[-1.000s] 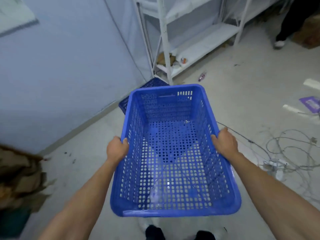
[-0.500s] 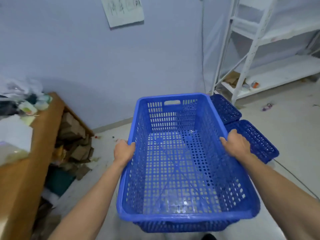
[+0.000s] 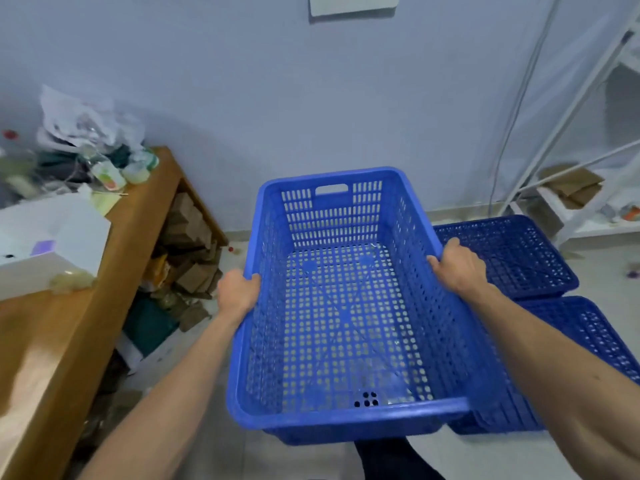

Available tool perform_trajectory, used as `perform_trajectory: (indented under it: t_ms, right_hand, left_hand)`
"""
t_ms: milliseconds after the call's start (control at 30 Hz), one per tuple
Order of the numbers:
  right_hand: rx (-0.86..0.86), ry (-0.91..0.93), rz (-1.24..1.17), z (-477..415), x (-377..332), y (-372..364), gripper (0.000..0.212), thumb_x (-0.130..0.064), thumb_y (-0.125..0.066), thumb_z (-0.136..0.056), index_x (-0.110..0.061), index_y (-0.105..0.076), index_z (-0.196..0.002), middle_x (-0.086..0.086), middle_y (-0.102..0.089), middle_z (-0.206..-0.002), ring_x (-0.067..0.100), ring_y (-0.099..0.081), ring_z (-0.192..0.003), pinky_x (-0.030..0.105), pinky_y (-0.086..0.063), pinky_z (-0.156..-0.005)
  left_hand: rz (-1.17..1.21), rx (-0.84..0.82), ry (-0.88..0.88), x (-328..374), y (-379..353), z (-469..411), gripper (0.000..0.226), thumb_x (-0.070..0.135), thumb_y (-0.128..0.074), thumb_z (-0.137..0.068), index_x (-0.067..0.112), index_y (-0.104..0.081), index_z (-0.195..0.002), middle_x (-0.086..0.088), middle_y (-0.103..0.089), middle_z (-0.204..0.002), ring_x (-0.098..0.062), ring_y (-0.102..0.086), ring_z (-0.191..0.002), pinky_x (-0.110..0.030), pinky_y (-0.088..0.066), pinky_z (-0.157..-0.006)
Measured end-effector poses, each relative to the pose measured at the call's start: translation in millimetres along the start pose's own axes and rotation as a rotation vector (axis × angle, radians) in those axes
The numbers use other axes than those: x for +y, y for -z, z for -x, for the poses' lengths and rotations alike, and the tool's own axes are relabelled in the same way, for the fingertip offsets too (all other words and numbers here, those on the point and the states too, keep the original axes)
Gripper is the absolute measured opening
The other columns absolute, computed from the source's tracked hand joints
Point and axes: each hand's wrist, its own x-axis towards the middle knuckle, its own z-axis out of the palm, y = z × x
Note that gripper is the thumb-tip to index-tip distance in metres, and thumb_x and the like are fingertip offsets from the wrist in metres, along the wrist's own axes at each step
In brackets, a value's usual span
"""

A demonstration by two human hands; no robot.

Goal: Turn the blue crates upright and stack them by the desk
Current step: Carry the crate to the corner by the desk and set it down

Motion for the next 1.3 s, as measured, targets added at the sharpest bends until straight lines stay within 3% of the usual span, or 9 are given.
perform_trajectory:
  t_ms: [200, 400, 467, 567, 667, 800, 1000, 1200, 1300]
  right_hand:
    - [-0.084, 0.032, 0.011, -125.1, -33.2, -27.6, 0.047, -0.043, -0.055, -0.096, 0.000, -0.046, -0.114, 0.021, -0.064, -0.107, 0.041, -0.063, -0.098, 0.044, -0.046, -0.073]
    - [-0.179, 0.055, 0.056, -215.9, -60.0, -46.3, 0.045, -0.043, -0.052, -0.098, -0.002, -0.046, -0.113, 0.019, -0.065, -0.103, 0.038, -0.064, -0.091, 0.039, -0.044, -0.066]
    - [-0.204, 0.073, 0.089, -244.8, -72.8, -53.7, 0.044, -0.044, -0.051, -0.098, -0.003, -0.048, -0.114, 0.018, -0.065, -0.104, 0.038, -0.064, -0.093, 0.038, -0.043, -0.066]
    - [-0.251, 0.019, 0.131, -283.2, -93.4, -67.0, 0.041, -0.043, -0.050, -0.098, -0.005, -0.048, -0.113, 0.014, -0.062, -0.100, 0.036, -0.063, -0.093, 0.036, -0.041, -0.066]
    - [-0.296, -0.087, 0.051, -321.7, -116.1, -87.6, 0.032, -0.036, -0.052, -0.095, -0.006, -0.050, -0.107, 0.011, -0.061, -0.095, 0.033, -0.061, -0.083, 0.036, -0.045, -0.065]
    - [-0.342, -0.150, 0.012, -369.7, -138.6, -117.2, 0.031, -0.029, -0.053, -0.091, -0.004, -0.050, -0.110, 0.015, -0.061, -0.095, 0.036, -0.064, -0.086, 0.038, -0.048, -0.066]
    - [-0.412, -0.201, 0.076, -428.7, -150.9, -165.8, 0.035, -0.028, -0.056, -0.090, 0.002, -0.056, -0.107, 0.017, -0.064, -0.087, 0.034, -0.063, -0.073, 0.033, -0.046, -0.054]
    - [-0.392, -0.123, 0.163, -486.0, -165.2, -237.4, 0.028, -0.028, -0.049, -0.098, -0.003, -0.045, -0.108, 0.014, -0.056, -0.092, 0.036, -0.062, -0.084, 0.037, -0.045, -0.062]
    - [-0.384, -0.050, 0.163, -520.9, -169.4, -281.5, 0.022, -0.025, -0.047, -0.098, -0.004, -0.043, -0.104, 0.012, -0.054, -0.091, 0.031, -0.054, -0.077, 0.035, -0.041, -0.062]
  left_hand:
    - [-0.029, 0.011, 0.094, 40.2, -28.3, -88.4, 0.035, 0.034, -0.060, -0.089, -0.001, -0.065, -0.090, -0.023, -0.069, -0.097, -0.041, -0.064, -0.096, -0.043, -0.050, -0.084]
    - [0.018, -0.030, 0.205, 71.5, -45.3, -143.1, 0.028, 0.032, -0.063, -0.088, 0.006, -0.065, -0.098, -0.010, -0.069, -0.093, -0.029, -0.065, -0.087, -0.037, -0.052, -0.077]
    - [0.006, -0.056, 0.249, 70.0, -53.1, -168.6, 0.030, 0.037, -0.064, -0.085, 0.009, -0.065, -0.094, -0.008, -0.070, -0.092, -0.028, -0.067, -0.088, -0.040, -0.055, -0.083]
    - [-0.071, -0.108, 0.282, 64.8, -67.1, -209.8, 0.038, 0.045, -0.065, -0.081, 0.007, -0.069, -0.083, -0.010, -0.071, -0.086, -0.031, -0.068, -0.086, -0.039, -0.057, -0.079]
    - [-0.162, -0.153, 0.279, 63.9, -83.8, -250.1, 0.049, 0.051, -0.063, -0.081, 0.004, -0.074, -0.090, -0.016, -0.071, -0.094, -0.035, -0.066, -0.092, -0.036, -0.053, -0.078]
    - [-0.119, -0.147, 0.283, 58.0, -113.7, -304.9, 0.049, 0.050, -0.061, -0.081, 0.003, -0.073, -0.091, -0.021, -0.070, -0.096, -0.040, -0.065, -0.095, -0.038, -0.050, -0.077]
    - [-0.118, -0.236, 0.318, 53.2, -150.3, -369.0, 0.045, 0.048, -0.060, -0.086, 0.005, -0.073, -0.089, -0.016, -0.067, -0.087, -0.038, -0.064, -0.095, -0.036, -0.046, -0.075]
    - [-0.079, -0.251, 0.427, 30.9, -218.5, -425.0, 0.045, 0.047, -0.058, -0.089, 0.007, -0.062, -0.068, -0.006, -0.056, -0.062, -0.031, -0.060, -0.073, -0.034, -0.043, -0.066]
    - [-0.067, -0.242, 0.484, 16.8, -260.1, -443.5, 0.043, 0.043, -0.060, -0.091, 0.005, -0.067, -0.072, -0.007, -0.054, -0.066, -0.032, -0.060, -0.078, -0.037, -0.045, -0.073]
